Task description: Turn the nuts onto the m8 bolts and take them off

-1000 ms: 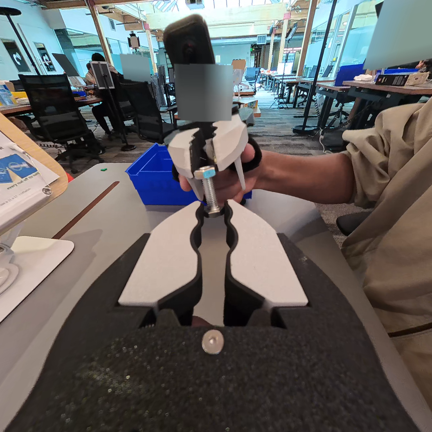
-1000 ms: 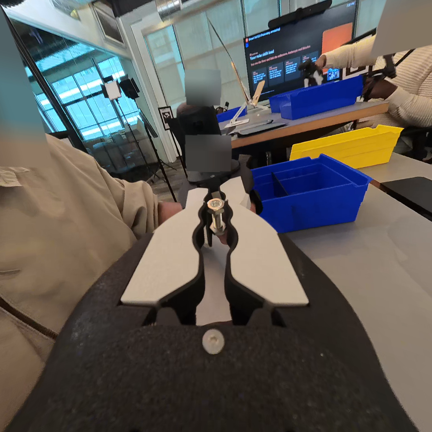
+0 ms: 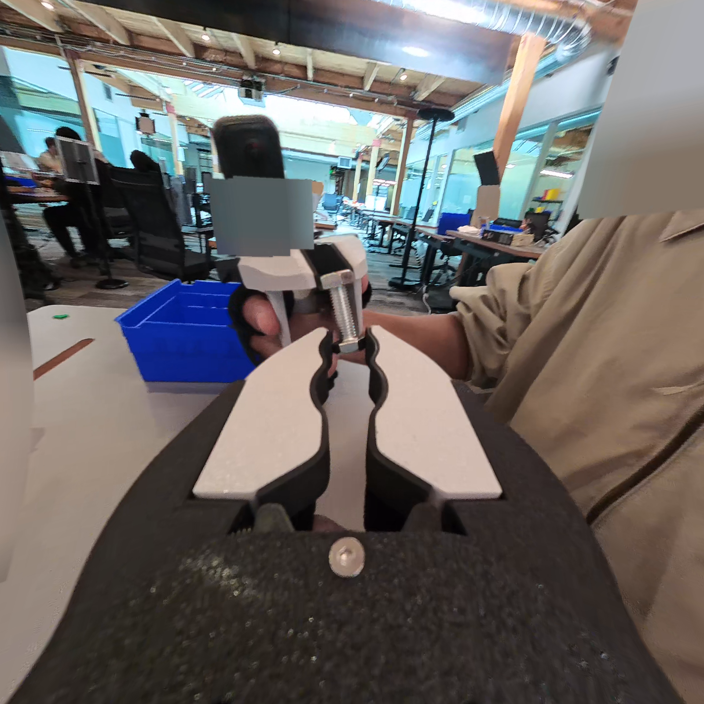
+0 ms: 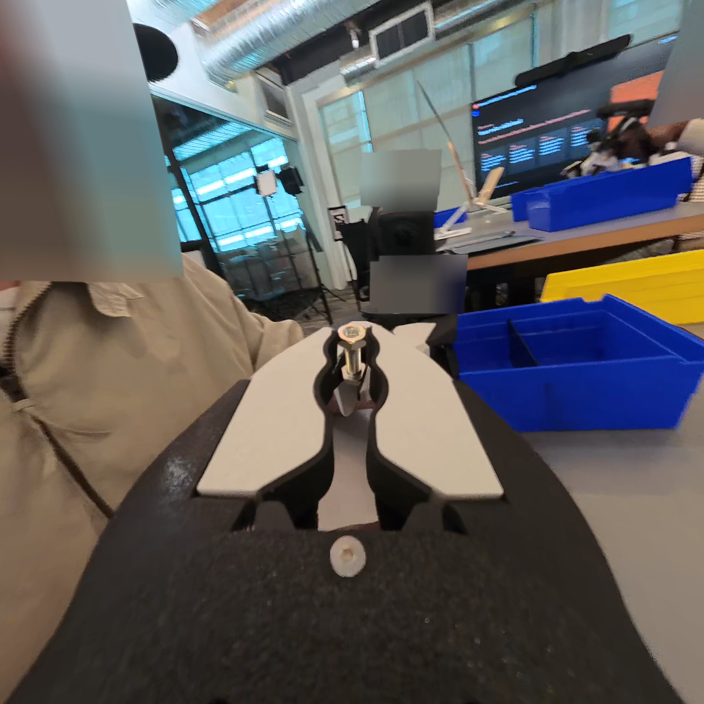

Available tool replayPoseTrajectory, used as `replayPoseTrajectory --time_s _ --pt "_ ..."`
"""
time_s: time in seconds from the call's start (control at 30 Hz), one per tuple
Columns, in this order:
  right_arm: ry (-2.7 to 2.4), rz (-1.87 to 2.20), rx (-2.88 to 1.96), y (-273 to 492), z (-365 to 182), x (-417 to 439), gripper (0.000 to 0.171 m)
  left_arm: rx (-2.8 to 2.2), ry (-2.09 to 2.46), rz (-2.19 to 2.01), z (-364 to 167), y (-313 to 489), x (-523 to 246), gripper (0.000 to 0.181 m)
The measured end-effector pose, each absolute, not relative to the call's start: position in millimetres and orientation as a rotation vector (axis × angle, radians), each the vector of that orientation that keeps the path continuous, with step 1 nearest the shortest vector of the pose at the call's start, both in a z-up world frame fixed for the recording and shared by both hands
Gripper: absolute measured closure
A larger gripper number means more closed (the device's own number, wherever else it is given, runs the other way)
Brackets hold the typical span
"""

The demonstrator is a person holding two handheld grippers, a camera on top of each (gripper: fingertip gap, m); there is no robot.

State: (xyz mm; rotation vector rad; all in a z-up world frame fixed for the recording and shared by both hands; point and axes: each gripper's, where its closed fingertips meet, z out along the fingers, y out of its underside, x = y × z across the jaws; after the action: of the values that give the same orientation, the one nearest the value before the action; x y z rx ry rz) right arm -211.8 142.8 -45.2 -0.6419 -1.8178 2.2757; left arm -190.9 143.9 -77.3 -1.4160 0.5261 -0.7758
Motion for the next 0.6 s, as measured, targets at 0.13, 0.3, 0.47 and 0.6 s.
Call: replayPoseTrajectory --time_s 0.13,0.3,0.47,0.6 --pt "-1.872 2.362 -0.556 138.4 -43.9 -211.1 0.157 -1.400 0.534 -0.831 -76.5 142.0 -187.4 0.165" --pt "-1.870 2.298 -0.585 144.0 -45.4 -218.1 0.157 -1.419 0.514 -0.758 -75.9 145.0 -197.5 0.165" --pt "-1.827 2.247 -0.673 152.9 -46.8 -223.1 0.144 -1.442 0.492 -0.674 -77.6 148.8 -208.3 0.165" --pt "-1.755 2.129 -0.820 169.9 -56.7 -232.5 0.147 -1.477 0.485 -0.598 -81.9 156.6 -215.8 0.165"
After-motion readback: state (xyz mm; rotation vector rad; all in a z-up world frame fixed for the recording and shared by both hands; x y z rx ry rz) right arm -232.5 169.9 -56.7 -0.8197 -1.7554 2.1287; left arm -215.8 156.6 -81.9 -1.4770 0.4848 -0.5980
